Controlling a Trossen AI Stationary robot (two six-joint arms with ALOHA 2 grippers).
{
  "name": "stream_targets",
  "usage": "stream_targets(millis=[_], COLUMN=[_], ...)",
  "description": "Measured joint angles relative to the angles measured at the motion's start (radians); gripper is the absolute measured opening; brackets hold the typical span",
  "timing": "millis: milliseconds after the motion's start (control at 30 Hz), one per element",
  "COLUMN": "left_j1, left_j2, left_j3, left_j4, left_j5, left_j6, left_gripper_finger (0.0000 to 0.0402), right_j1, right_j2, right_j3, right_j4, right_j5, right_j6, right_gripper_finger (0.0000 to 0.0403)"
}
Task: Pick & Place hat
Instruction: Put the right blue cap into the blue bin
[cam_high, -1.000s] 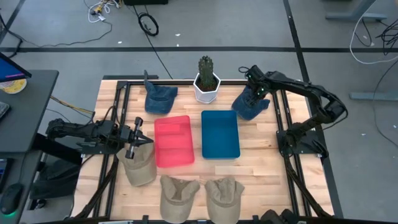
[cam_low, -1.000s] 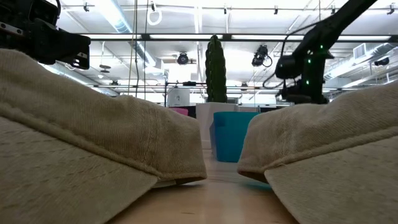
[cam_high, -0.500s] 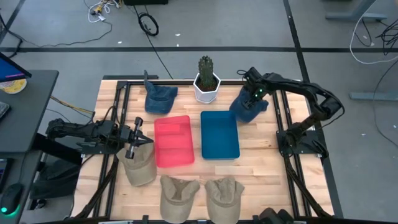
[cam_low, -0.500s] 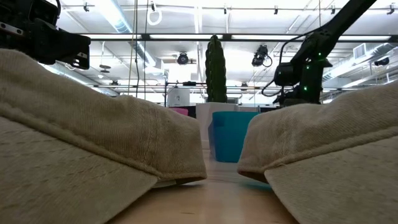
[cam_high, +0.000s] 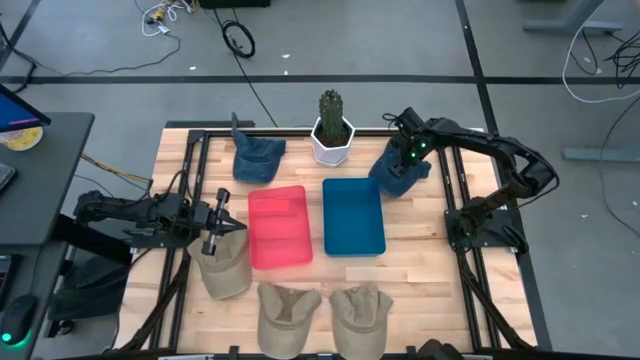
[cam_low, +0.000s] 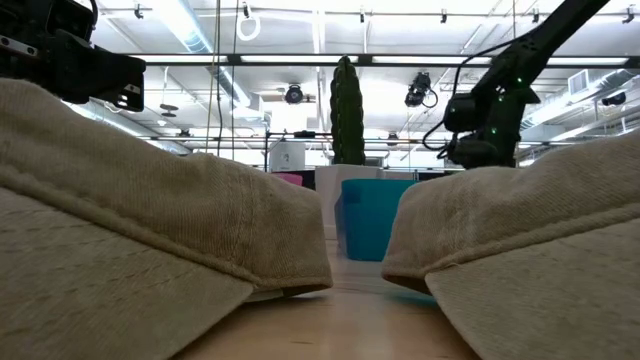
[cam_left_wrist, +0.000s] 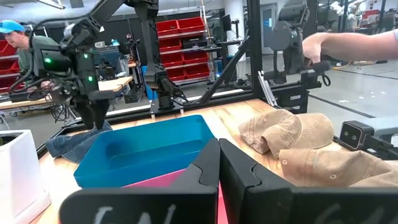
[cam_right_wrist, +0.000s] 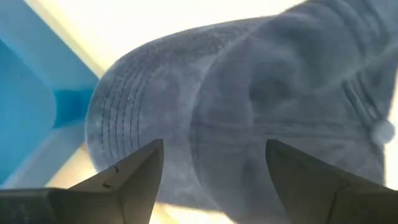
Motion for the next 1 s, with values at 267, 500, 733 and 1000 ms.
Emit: stream_targets(millis=[267, 500, 733, 1000], left_j1=[0.000, 0.000, 0.000, 0.000], left_j2=[0.000, 0.000, 0.000, 0.000], left_j3=[0.000, 0.000, 0.000, 0.000], left_j4=[0.000, 0.000, 0.000, 0.000], left_j5=[0.000, 0.000, 0.000, 0.000], left_j6=[0.000, 0.000, 0.000, 0.000], left_gripper_finger=[0.0003, 0.0003, 0.0003, 0.0003], right_j1=[0.005, 0.005, 0.014, 0.103], right_j2=[-0.003, -0.003, -0.006, -0.073], right_j3=[-0.122, -0.120, -0.001, 0.170], right_j4=[0.196, 0.193, -0.001, -0.209], right_j5=[-0.014, 0.007, 0.154, 0.201], right_j6=[0.044, 0.050, -0.003, -0.026], right_gripper_finger=[0.0254, 0.0038, 0.0008, 0.0003])
